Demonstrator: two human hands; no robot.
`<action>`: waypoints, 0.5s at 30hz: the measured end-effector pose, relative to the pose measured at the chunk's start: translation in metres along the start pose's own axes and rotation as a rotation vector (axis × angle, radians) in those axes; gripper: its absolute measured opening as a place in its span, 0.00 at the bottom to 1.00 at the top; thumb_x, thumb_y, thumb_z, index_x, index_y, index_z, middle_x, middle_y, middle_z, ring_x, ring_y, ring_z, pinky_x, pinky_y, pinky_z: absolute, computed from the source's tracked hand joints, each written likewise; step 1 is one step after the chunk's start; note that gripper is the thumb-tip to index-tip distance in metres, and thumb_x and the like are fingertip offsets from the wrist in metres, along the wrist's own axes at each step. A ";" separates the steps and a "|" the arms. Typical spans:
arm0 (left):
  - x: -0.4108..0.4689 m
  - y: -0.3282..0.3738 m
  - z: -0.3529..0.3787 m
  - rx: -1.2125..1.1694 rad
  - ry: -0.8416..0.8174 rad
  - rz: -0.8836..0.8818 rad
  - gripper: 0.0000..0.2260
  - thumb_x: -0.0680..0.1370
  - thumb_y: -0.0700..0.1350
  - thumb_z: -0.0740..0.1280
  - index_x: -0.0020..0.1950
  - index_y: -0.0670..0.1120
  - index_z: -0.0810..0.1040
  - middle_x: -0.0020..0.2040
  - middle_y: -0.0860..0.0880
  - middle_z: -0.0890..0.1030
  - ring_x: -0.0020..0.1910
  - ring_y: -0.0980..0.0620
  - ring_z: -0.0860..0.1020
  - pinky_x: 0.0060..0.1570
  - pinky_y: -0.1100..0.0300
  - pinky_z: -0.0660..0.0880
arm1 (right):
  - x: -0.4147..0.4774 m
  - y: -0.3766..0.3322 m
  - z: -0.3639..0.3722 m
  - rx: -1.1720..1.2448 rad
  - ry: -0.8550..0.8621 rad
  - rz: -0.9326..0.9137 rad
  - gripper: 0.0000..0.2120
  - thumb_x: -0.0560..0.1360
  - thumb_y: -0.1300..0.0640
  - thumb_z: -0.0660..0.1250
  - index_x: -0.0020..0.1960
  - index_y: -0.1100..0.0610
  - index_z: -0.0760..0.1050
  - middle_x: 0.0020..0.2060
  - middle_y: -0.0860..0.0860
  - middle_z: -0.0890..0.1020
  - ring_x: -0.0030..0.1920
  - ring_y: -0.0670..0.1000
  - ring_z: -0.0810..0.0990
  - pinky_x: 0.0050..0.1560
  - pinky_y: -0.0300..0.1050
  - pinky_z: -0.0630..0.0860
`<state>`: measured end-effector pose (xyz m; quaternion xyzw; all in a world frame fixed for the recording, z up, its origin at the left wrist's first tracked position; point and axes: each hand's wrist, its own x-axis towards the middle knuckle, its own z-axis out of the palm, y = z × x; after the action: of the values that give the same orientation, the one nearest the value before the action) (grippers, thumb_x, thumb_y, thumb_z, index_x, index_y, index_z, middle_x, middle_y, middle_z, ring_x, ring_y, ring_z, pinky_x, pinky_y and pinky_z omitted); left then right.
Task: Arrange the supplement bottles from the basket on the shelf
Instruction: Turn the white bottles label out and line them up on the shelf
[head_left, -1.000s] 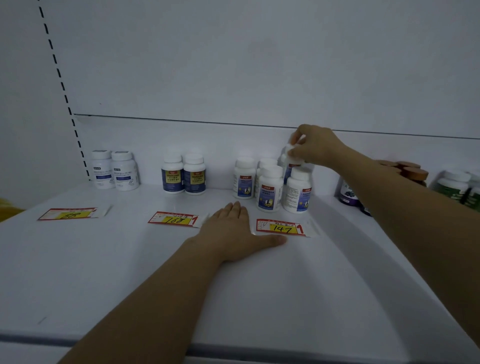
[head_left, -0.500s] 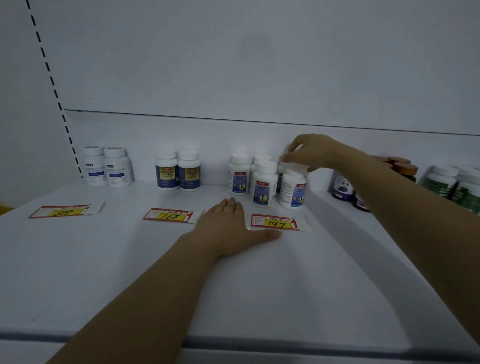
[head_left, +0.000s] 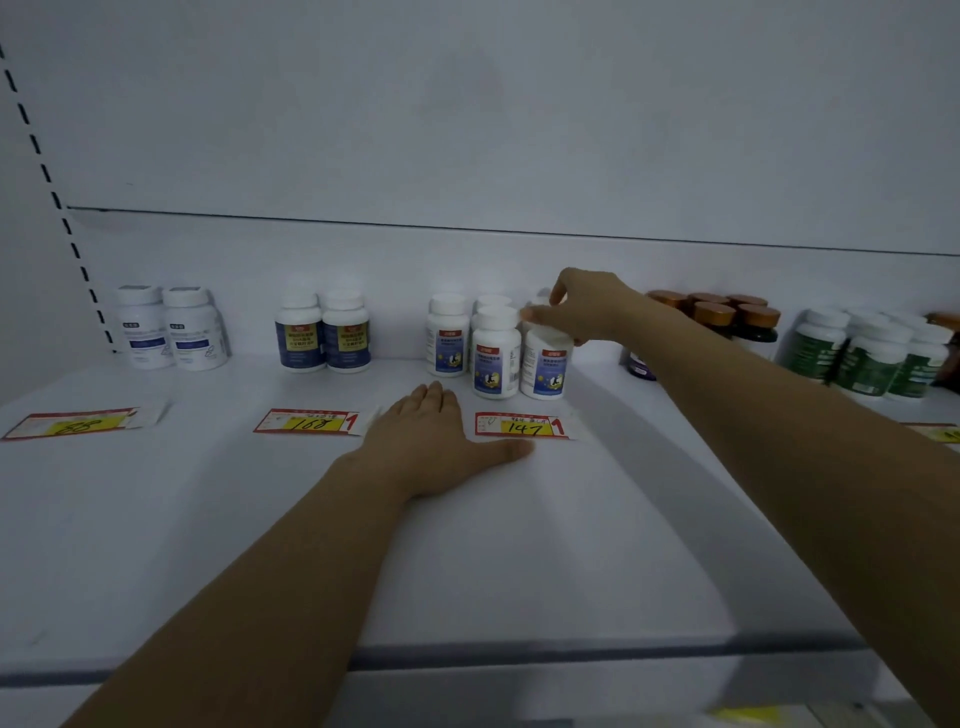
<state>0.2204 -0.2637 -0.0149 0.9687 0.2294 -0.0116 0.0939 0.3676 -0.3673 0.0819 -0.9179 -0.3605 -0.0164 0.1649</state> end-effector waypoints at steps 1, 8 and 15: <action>-0.001 0.000 0.000 -0.003 0.008 0.001 0.54 0.64 0.78 0.48 0.77 0.43 0.44 0.78 0.45 0.46 0.77 0.49 0.48 0.75 0.52 0.47 | -0.001 0.001 0.002 0.020 -0.001 0.002 0.27 0.78 0.42 0.60 0.66 0.62 0.68 0.60 0.58 0.77 0.46 0.54 0.80 0.47 0.44 0.75; -0.012 0.007 -0.008 0.024 0.138 0.010 0.46 0.66 0.76 0.53 0.70 0.43 0.64 0.71 0.45 0.67 0.67 0.48 0.68 0.64 0.54 0.66 | -0.028 0.009 -0.015 -0.082 -0.017 -0.060 0.26 0.80 0.44 0.56 0.65 0.64 0.71 0.60 0.59 0.77 0.57 0.56 0.77 0.53 0.44 0.70; -0.022 0.053 -0.035 0.191 -0.060 -0.122 0.31 0.74 0.66 0.59 0.64 0.43 0.72 0.62 0.45 0.75 0.52 0.50 0.72 0.52 0.60 0.69 | -0.064 0.073 -0.073 -0.095 0.002 -0.046 0.17 0.78 0.51 0.62 0.58 0.63 0.77 0.54 0.59 0.81 0.47 0.54 0.78 0.51 0.47 0.75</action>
<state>0.2240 -0.3133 0.0302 0.9568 0.2827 -0.0679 0.0069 0.3757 -0.4827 0.1199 -0.9162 -0.3802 -0.0380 0.1209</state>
